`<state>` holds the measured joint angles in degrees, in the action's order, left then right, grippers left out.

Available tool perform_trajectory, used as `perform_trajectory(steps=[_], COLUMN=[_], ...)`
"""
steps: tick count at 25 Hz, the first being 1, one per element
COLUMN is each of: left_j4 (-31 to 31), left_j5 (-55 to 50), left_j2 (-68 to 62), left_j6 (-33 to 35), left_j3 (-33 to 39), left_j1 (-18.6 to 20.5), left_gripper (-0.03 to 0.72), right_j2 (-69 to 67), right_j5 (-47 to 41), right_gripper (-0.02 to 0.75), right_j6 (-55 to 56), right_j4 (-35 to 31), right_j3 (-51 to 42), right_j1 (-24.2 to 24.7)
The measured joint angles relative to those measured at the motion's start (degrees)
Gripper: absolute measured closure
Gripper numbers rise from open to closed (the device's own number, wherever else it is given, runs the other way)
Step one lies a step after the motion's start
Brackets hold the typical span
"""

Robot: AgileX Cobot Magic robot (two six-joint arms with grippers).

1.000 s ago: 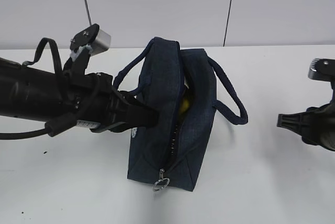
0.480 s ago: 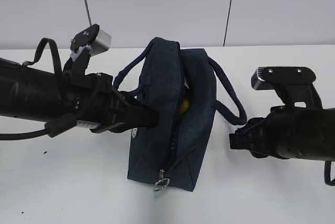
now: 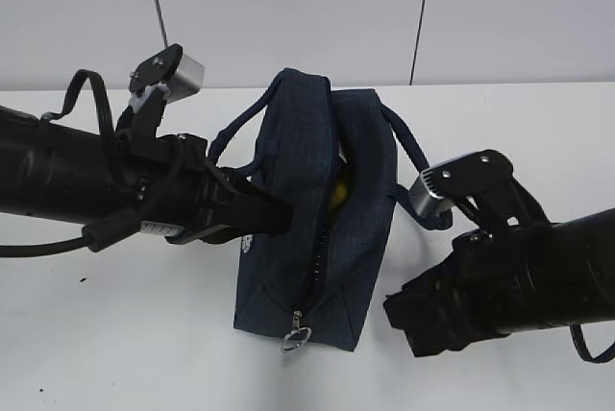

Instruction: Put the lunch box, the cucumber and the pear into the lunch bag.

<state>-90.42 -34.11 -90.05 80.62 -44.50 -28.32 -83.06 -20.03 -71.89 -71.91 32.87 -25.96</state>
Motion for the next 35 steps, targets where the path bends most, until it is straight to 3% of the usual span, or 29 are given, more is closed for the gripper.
perform_trajectory(steps=[5,7,9,12,16,29,35], left_j4=[0.0,0.0,-0.05,-0.1,-0.11,-0.16,-0.23], left_j5=[0.0,0.0,0.0,0.0,0.0,-0.46,-0.67], left_j2=[0.0,0.0,0.0,0.0,0.0,0.0,0.0], left_j6=[0.0,0.0,0.0,0.0,0.0,0.0,0.0], left_j3=[0.0,0.0,0.0,0.0,0.0,0.0,0.0], left_j1=[0.0,0.0,0.0,0.0,0.0,0.0,0.0], left_gripper=[0.703,0.703,0.703,0.703,0.703,0.703,0.703], right_j2=[0.0,0.0,0.0,0.0,0.0,-0.13,-3.23], right_j5=[-3.88,-3.53,-4.07,-8.21,-12.44,-10.75,-18.21], right_gripper=[0.519,0.519,0.519,0.519,0.519,0.517,0.42], right_j6=[-8.62,-17.0,-29.15,-37.58,-39.78,-43.9,-53.79], right_j4=[-3.03,-10.75,-22.6,-29.08,-30.55,-30.95,-30.95], right_j3=[-1.17,-2.7,-4.38,-5.49,-5.49,-5.49,-5.49], right_j1=[0.0,0.0,0.0,0.0,0.0,0.0,0.0])
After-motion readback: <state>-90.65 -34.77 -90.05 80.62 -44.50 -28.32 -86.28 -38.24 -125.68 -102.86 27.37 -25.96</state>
